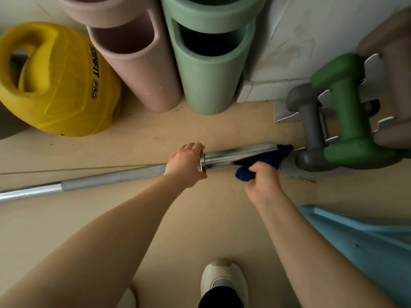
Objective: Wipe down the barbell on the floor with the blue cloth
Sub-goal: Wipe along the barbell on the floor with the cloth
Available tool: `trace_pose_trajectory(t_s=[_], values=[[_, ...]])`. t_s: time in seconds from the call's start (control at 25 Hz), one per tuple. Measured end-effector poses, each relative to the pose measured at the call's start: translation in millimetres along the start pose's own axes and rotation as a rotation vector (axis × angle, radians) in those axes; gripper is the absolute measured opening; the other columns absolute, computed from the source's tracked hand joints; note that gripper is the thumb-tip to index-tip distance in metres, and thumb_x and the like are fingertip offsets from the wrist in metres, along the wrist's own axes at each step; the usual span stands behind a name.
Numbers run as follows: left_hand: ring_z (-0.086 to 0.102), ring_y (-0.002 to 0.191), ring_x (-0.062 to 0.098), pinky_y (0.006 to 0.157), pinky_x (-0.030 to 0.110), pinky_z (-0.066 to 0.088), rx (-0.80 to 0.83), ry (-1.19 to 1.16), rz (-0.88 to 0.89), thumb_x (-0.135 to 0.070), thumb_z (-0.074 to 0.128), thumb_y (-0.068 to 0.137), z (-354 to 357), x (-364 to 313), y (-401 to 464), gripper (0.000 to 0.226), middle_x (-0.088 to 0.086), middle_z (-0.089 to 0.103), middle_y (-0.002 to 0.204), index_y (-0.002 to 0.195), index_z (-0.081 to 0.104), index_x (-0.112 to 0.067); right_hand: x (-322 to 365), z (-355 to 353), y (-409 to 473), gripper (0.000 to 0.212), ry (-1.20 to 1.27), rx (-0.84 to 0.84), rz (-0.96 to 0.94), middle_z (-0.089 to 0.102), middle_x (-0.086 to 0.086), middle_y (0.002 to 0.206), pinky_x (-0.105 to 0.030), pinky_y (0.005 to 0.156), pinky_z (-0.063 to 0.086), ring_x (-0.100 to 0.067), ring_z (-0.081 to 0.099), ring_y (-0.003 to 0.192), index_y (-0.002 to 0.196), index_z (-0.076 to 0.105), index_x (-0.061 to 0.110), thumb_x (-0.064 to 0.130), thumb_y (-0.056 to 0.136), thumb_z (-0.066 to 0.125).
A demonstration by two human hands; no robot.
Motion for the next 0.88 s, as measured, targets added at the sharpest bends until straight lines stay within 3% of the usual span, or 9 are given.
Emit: trace_pose_trajectory(t_s=[0.12, 0.2, 0.32, 0.4, 0.48, 0.56, 0.6, 0.72, 0.88], values=[[0.038, 0.127, 0.022, 0.095, 0.034, 0.040, -0.019, 0.017, 0.009, -0.026, 0.075, 0.076, 1, 1, -1, 0.070, 0.000, 0.048, 0.133, 0.135, 0.039, -0.017, -39, 34, -32, 0.040, -0.148, 0.061, 0.119, 0.020, 0.000, 0.056, -0.013, 0.037, 0.015, -0.013, 0.019, 0.041, 0.061, 0.019, 0.020, -0.015, 0.079, 0.021], [0.036, 0.128, 0.023, 0.098, 0.035, 0.039, -0.032, 0.007, 0.008, -0.026, 0.072, 0.078, 2, 2, -1, 0.068, 0.000, 0.048, 0.135, 0.136, 0.039, -0.017, -46, 45, -39, 0.036, -0.095, 0.057, 0.181, 0.028, -0.001, 0.047, -0.010, 0.034, 0.017, -0.010, 0.027, 0.026, 0.056, 0.027, 0.015, -0.011, 0.082, 0.024], [0.035, 0.127, 0.024, 0.098, 0.035, 0.038, -0.018, -0.011, 0.000, -0.024, 0.075, 0.075, 3, 4, 0, 0.070, 0.000, 0.049, 0.134, 0.135, 0.039, -0.018, -26, 32, -22, 0.027, 0.113, -0.042, 0.165, 0.036, 0.005, 0.027, -0.010, 0.025, 0.022, -0.006, 0.031, 0.020, 0.064, 0.041, 0.006, -0.001, 0.086, 0.027], [0.035, 0.127, 0.023, 0.097, 0.036, 0.038, -0.013, -0.029, -0.004, -0.024, 0.076, 0.075, 3, 5, 1, 0.071, -0.001, 0.049, 0.134, 0.135, 0.039, -0.018, -13, 16, -12, 0.022, 0.062, -0.148, 0.071, 0.046, 0.007, 0.033, -0.017, 0.032, 0.030, -0.004, 0.039, 0.028, 0.071, 0.048, 0.004, 0.006, 0.086, 0.033], [0.035, 0.127, 0.023, 0.096, 0.036, 0.039, -0.008, -0.056, -0.013, -0.025, 0.076, 0.075, 2, 7, 1, 0.071, -0.001, 0.050, 0.134, 0.135, 0.039, -0.019, -7, 2, -11, 0.013, -0.335, -0.316, -0.125, 0.065, -0.001, 0.077, -0.026, 0.060, 0.047, -0.012, 0.059, 0.064, 0.092, 0.056, 0.007, 0.011, 0.084, 0.046], [0.036, 0.126, 0.024, 0.094, 0.037, 0.040, -0.009, -0.074, -0.030, -0.025, 0.076, 0.075, 0, 7, 0, 0.071, 0.001, 0.052, 0.131, 0.135, 0.039, -0.021, -7, 0, -12, 0.046, -1.134, -0.374, -0.440, 0.047, -0.014, 0.127, -0.040, 0.090, 0.042, -0.030, 0.049, 0.108, 0.127, 0.048, 0.010, 0.017, 0.083, 0.056], [0.036, 0.126, 0.025, 0.094, 0.037, 0.041, -0.008, -0.085, -0.042, -0.025, 0.076, 0.075, -1, 7, -1, 0.071, 0.002, 0.053, 0.129, 0.135, 0.040, -0.021, -11, 3, -12, 0.056, -1.436, -0.351, -0.616, 0.037, -0.015, 0.136, -0.043, 0.096, 0.035, -0.034, 0.040, 0.118, 0.135, 0.042, 0.012, 0.019, 0.082, 0.059], [0.035, 0.125, 0.025, 0.093, 0.037, 0.040, -0.015, -0.085, -0.054, -0.025, 0.076, 0.074, -2, 6, -3, 0.070, 0.003, 0.055, 0.127, 0.134, 0.041, -0.022, -7, 28, -9, 0.055, -1.671, -0.190, -0.887, 0.040, -0.011, 0.137, -0.048, 0.106, 0.021, -0.036, 0.031, 0.127, 0.130, 0.050, 0.018, 0.021, 0.076, 0.062], [0.036, 0.123, 0.025, 0.091, 0.037, 0.040, -0.030, -0.043, -0.060, -0.027, 0.075, 0.074, -3, 2, -4, 0.066, 0.003, 0.056, 0.122, 0.131, 0.042, -0.021, -3, 56, 11, 0.055, -2.019, 0.316, -0.946, 0.045, -0.007, 0.136, -0.038, 0.112, 0.014, -0.029, 0.032, 0.130, 0.129, 0.047, 0.016, 0.024, 0.077, 0.058]])
Point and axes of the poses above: each hand's wrist, its own y-axis towards the middle knuckle, its own z-axis out of the palm, x = y × z, the point moved 4 cm from there along y, towards the middle knuckle
